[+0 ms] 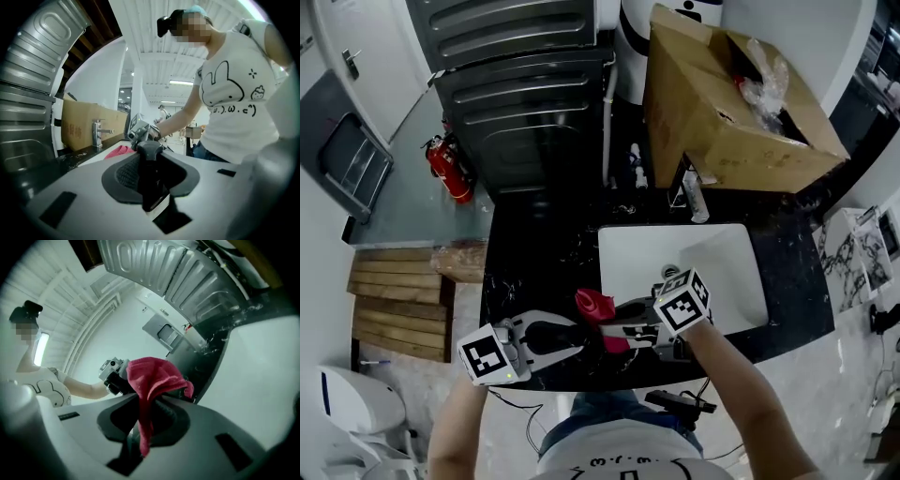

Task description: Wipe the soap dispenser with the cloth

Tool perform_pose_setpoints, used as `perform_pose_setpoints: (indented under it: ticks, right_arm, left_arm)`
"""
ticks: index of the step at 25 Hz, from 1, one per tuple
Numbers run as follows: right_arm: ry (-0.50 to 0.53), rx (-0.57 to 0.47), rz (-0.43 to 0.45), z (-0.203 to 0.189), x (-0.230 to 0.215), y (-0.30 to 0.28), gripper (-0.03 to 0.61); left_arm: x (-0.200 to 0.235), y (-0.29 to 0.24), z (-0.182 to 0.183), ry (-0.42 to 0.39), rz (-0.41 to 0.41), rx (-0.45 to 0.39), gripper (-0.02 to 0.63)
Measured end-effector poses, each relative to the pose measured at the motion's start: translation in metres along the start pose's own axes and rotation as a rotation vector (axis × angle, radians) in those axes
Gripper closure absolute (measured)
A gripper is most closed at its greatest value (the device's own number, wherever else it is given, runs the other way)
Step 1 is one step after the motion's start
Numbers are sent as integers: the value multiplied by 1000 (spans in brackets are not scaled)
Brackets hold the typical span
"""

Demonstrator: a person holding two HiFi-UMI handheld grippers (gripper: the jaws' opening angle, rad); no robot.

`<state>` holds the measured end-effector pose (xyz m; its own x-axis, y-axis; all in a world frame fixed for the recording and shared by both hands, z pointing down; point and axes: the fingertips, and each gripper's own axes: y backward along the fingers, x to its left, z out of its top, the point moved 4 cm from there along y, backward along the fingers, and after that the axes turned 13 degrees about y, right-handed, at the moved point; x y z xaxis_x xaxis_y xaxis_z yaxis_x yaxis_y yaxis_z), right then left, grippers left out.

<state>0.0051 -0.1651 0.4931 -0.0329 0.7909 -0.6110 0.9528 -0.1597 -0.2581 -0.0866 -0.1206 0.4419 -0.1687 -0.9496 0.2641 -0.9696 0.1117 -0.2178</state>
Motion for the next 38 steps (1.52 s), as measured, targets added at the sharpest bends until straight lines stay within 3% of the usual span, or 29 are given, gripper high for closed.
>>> perform_pose_setpoints:
  ticks: [7,11,15,19,27,31,35,38]
  right_arm:
    - [-119,66,-23,-27,-26,-9,522]
    - [-58,44,8,-16,-17,-4,522]
    - [-2,-90,94,18,-1,4,522]
    - [24,-34,110,32,-4,-15,522]
    - [-175,81,12,9,-47,-45,523]
    - [-76,120,-76,15,-47,-41,522]
    - [44,23,-169,45,-37,-16,522]
    - [121,-51,-236,67,-28,4,522]
  left_arm:
    - [2,3,-4,40,7,-31,506]
    - [1,1,-4,9,10,-3,506]
    - [0,-1,-2,-33,14,30,507]
    - [-2,-2,-2,-72,13,50,506]
    - [-2,-2,-2,-121,5,96,505]
    - [-10,-8,-1,-277,-4,208,497]
    - [-25,-23,2,-553,-27,379,499]
    - [-25,-28,-2,-771,3,509,503]
